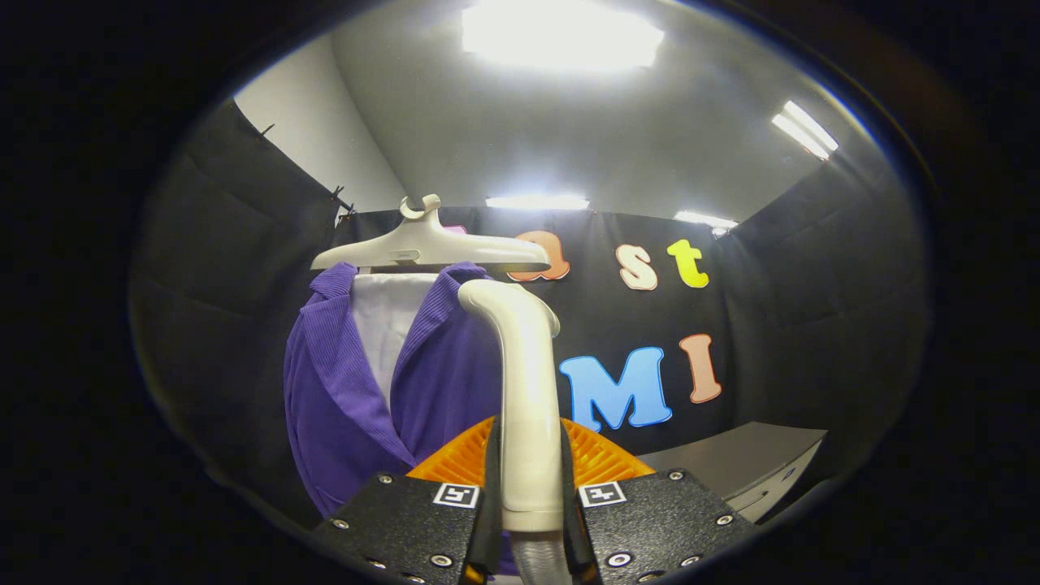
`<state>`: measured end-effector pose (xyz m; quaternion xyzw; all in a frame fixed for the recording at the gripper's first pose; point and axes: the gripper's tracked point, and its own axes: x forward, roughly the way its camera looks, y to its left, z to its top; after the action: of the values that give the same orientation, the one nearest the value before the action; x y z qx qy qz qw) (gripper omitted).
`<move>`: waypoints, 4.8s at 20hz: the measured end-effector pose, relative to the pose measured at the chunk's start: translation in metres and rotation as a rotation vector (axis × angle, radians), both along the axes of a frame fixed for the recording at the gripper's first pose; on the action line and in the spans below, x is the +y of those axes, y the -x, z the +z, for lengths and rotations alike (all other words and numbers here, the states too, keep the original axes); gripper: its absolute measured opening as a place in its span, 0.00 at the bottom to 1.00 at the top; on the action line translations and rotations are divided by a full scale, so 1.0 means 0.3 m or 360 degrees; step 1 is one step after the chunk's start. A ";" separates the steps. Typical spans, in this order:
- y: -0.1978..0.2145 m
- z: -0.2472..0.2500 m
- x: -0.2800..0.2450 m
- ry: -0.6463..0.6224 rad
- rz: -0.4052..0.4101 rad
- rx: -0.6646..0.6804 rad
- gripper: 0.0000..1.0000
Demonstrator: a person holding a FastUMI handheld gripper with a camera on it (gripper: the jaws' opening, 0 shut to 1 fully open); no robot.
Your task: Iron the clothes twice with a garment steamer, once on the left side and once on the right side.
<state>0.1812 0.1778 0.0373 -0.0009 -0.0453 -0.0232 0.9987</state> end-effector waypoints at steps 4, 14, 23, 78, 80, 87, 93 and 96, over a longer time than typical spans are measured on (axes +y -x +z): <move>0.027 -0.106 0.019 0.0097 0.0033 0.0100 0.30; 0.134 -0.323 -0.018 0.0152 0.0086 0.0331 0.30; 0.256 -0.597 -0.043 0.0259 0.0161 0.0605 0.31; 0.061 0.084 0.547 0.0293 0.0497 -0.0133 0.31; 0.032 0.041 0.558 0.0283 0.0487 -0.0070 0.31; 0.062 -0.109 0.575 0.0254 0.0505 0.0072 0.32; 0.101 -0.202 0.562 0.0264 0.0540 0.0127 0.32; 0.115 -0.262 0.548 0.0309 0.0547 0.0165 0.32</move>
<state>0.1467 0.3422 -0.0414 -0.0908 0.0048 0.1520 0.9842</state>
